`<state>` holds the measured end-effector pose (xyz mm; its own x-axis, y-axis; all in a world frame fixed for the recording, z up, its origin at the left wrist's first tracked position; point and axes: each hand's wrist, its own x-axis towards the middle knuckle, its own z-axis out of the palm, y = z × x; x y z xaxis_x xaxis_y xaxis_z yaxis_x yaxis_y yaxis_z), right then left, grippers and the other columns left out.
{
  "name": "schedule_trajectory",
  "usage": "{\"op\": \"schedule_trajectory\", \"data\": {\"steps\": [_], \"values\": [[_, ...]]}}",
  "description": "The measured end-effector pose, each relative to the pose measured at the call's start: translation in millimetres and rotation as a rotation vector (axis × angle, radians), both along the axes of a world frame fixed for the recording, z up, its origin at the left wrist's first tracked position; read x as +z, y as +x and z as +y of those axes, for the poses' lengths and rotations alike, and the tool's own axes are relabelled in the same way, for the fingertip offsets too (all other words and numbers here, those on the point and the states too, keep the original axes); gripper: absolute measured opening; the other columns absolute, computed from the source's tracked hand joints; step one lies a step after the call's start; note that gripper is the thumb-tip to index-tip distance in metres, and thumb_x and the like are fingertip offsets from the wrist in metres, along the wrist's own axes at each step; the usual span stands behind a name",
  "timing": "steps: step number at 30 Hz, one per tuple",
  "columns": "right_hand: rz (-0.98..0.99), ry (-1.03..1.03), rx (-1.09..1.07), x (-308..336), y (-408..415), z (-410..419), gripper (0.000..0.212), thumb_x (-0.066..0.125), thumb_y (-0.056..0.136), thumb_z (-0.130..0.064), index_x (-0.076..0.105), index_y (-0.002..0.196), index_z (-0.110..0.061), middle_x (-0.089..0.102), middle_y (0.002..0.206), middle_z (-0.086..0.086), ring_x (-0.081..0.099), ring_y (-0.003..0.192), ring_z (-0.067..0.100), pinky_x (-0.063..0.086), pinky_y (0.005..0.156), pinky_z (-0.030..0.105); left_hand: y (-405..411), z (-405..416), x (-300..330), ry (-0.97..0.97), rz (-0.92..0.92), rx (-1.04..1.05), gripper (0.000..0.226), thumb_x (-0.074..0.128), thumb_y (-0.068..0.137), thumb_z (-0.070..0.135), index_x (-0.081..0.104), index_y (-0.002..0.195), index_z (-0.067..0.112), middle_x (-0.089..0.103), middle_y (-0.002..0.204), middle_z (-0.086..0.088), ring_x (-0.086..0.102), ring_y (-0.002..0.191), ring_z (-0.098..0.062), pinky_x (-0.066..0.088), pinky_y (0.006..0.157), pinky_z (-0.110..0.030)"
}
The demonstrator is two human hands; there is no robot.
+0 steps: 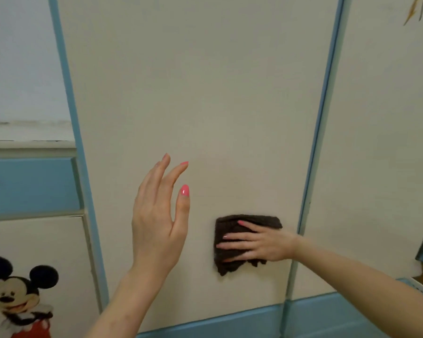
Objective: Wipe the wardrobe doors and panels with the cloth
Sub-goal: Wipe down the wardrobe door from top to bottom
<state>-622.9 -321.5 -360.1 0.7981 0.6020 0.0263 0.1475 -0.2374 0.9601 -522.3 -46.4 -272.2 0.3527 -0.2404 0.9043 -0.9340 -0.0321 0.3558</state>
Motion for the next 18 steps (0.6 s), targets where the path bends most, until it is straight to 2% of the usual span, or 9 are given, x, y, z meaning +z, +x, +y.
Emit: {"op": "schedule_trajectory", "data": {"steps": [1,3,5,7,9,11,13,16,18], "values": [[0.007,-0.025,0.01,16,-7,-9,0.055,0.041,0.093,-0.015,0.036,0.146,-0.029,0.025,0.157,-0.001,0.006,0.149,0.022,-0.004,0.121,0.049,-2,-1,-1,0.001,-0.005,-0.003,0.039,0.035,0.094,0.031,0.049,0.13,0.022,0.041,0.143,0.001,0.033,0.134,-0.014,0.024,0.109,-0.026],[-0.112,0.04,0.022,59,-18,-22,0.052,0.044,0.093,-0.018,0.04,0.144,-0.031,0.03,0.155,0.001,0.018,0.147,0.023,0.003,0.12,0.05,-5,-3,-4,0.005,-0.008,-0.004,0.04,0.035,0.094,0.031,0.049,0.13,0.021,0.041,0.143,0.0,0.034,0.134,-0.014,0.025,0.109,-0.027],[-0.369,0.183,0.004,103,-25,-27,0.048,0.044,0.097,-0.021,0.039,0.144,-0.03,0.032,0.154,0.005,0.027,0.144,0.027,0.012,0.116,0.055,-7,-6,-5,0.011,0.003,-0.001,0.04,0.035,0.094,0.031,0.049,0.13,0.021,0.041,0.143,0.0,0.034,0.134,-0.014,0.025,0.109,-0.027],[-0.675,0.421,-0.042,129,-22,-22,0.045,0.043,0.102,-0.029,0.036,0.146,-0.027,0.034,0.153,0.011,0.029,0.143,0.031,0.019,0.114,0.059,-8,-11,-6,0.02,0.018,0.0,0.04,0.035,0.094,0.032,0.049,0.13,0.022,0.041,0.143,0.0,0.034,0.133,-0.014,0.024,0.109,-0.025],[-0.939,0.747,-0.054,118,-6,-4,0.045,0.04,0.103,-0.031,0.033,0.147,-0.023,0.034,0.152,0.018,0.025,0.142,0.036,0.018,0.115,0.06,-7,-14,-7,0.022,0.035,-0.006,0.04,0.035,0.094,0.032,0.048,0.131,0.021,0.041,0.143,-0.001,0.033,0.133,-0.014,0.022,0.109,-0.023],[-1.067,0.946,-0.043,69,11,10,0.045,0.038,0.103,-0.031,0.032,0.147,-0.022,0.029,0.154,0.018,0.02,0.143,0.038,0.014,0.116,0.06,-6,-15,-10,0.018,0.05,-0.01,0.041,0.035,0.094,0.031,0.047,0.132,0.02,0.041,0.143,-0.001,0.033,0.133,-0.014,0.021,0.11,-0.022],[-0.895,0.893,-0.06,-4,13,10,0.05,0.042,0.099,-0.033,0.03,0.148,-0.027,0.013,0.16,0.01,0.012,0.147,0.034,0.01,0.117,0.059,-6,-11,-17,0.009,0.061,-0.016,0.042,0.035,0.094,0.031,0.045,0.133,0.019,0.041,0.143,-0.001,0.034,0.133,-0.014,0.023,0.11,-0.024],[-0.37,0.492,-0.139,-101,-18,-11,0.061,0.052,0.085,-0.03,0.035,0.144,-0.032,0.002,0.162,0.003,0.013,0.146,0.028,0.001,0.119,0.055,-7,-8,-27,0.02,0.052,-0.034,0.042,0.035,0.094,0.031,0.045,0.133,0.019,0.042,0.142,0.0,0.036,0.133,-0.013,0.025,0.11,-0.026],[-0.136,0.26,-0.167,-131,-40,-25,0.055,0.046,0.084,-0.028,0.039,0.139,-0.031,-0.002,0.162,0.004,0.012,0.145,0.027,-0.005,0.12,0.052,-8,-9,-34,0.03,0.055,-0.046,0.042,0.035,0.094,0.031,0.045,0.133,0.02,0.042,0.143,0.001,0.035,0.133,-0.011,0.025,0.109,-0.025]]}}
